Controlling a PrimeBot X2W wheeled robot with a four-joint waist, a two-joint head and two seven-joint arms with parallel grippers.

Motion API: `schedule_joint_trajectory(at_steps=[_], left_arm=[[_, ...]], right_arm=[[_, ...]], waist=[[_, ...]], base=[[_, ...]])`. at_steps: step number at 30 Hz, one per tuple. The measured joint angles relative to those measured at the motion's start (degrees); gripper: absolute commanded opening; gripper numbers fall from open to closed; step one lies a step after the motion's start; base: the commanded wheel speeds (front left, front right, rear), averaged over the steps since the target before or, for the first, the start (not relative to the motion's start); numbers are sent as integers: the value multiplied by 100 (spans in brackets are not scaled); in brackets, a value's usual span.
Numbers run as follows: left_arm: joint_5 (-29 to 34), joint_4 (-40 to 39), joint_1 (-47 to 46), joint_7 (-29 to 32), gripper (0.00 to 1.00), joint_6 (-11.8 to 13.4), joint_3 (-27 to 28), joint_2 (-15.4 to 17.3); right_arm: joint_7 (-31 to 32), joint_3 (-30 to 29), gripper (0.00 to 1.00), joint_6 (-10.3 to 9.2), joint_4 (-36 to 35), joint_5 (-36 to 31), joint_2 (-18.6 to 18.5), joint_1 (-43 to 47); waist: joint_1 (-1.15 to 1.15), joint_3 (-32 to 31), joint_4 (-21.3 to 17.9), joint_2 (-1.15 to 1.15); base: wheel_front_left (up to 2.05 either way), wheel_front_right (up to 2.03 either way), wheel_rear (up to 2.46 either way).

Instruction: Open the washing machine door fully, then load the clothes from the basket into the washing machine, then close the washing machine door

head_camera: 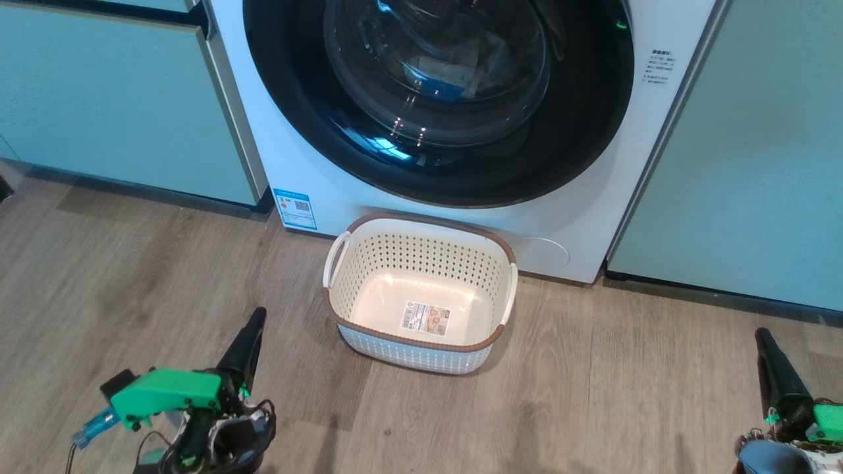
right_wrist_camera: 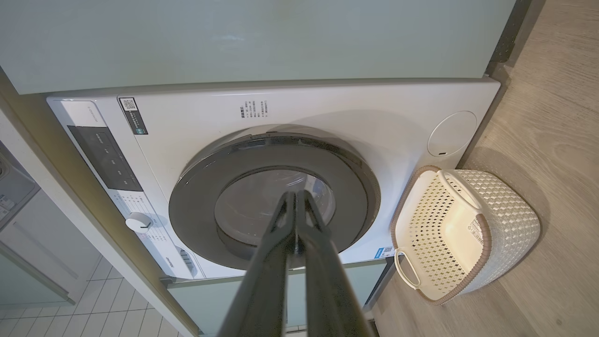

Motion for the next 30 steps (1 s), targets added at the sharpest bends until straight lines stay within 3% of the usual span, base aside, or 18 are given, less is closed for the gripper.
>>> schedule_joint_trajectory(at_steps=[30], left_arm=[[0, 0, 0, 0, 0, 0, 0, -1]], right_arm=[[0, 0, 0, 0, 0, 0, 0, 0]], waist=[[0, 0, 0, 0]], base=[[0, 0, 0]])
